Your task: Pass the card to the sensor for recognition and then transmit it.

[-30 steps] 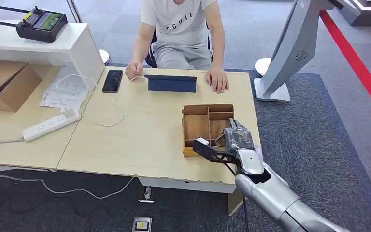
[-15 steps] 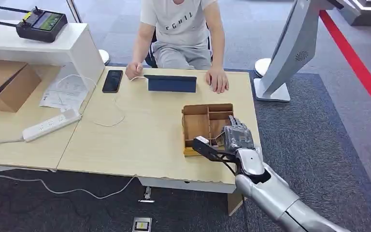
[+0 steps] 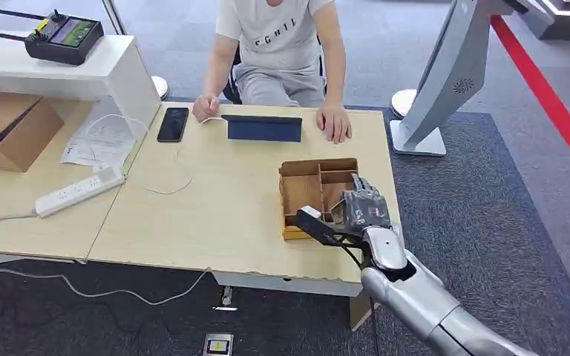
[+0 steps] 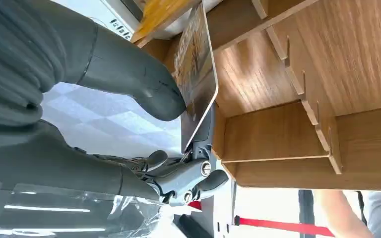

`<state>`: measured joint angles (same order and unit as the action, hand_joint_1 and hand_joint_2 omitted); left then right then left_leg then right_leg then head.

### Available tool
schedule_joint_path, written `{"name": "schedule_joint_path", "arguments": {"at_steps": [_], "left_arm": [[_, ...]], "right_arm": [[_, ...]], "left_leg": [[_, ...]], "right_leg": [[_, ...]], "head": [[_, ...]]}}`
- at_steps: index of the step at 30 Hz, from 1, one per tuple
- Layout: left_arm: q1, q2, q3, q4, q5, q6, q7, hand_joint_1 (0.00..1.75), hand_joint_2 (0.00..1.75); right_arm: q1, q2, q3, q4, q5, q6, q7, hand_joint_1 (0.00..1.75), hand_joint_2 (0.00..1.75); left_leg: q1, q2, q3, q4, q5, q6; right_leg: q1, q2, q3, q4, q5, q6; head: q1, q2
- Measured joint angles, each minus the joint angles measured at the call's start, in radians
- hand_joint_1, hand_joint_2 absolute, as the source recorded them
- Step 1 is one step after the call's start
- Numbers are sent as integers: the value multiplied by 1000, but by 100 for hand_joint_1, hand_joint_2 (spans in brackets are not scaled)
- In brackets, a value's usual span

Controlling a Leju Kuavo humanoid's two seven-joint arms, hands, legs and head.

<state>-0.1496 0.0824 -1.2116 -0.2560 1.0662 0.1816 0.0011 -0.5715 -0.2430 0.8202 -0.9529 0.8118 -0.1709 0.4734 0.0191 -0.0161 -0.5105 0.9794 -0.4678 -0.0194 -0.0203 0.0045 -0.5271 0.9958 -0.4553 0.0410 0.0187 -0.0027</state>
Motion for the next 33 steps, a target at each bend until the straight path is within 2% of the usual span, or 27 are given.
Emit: {"name": "schedule_joint_path", "arguments": {"at_steps": [14, 33], "left_arm": [[18, 0, 0, 0, 13, 17, -6, 0, 175], [13, 0, 0, 0, 17, 18, -5, 0, 175]], "right_arm": [[0, -1, 0, -51, 26, -41, -18, 175, 175], [-10, -34, -19, -163, 39, -80, -13, 175, 175]], "left_leg": [[0, 0, 0, 0, 0, 0], [0, 0, 0, 0, 0, 0]], "right_leg": [[0, 0, 0, 0, 0, 0], [0, 0, 0, 0, 0, 0]], "head": [[0, 0], [0, 0]]}}
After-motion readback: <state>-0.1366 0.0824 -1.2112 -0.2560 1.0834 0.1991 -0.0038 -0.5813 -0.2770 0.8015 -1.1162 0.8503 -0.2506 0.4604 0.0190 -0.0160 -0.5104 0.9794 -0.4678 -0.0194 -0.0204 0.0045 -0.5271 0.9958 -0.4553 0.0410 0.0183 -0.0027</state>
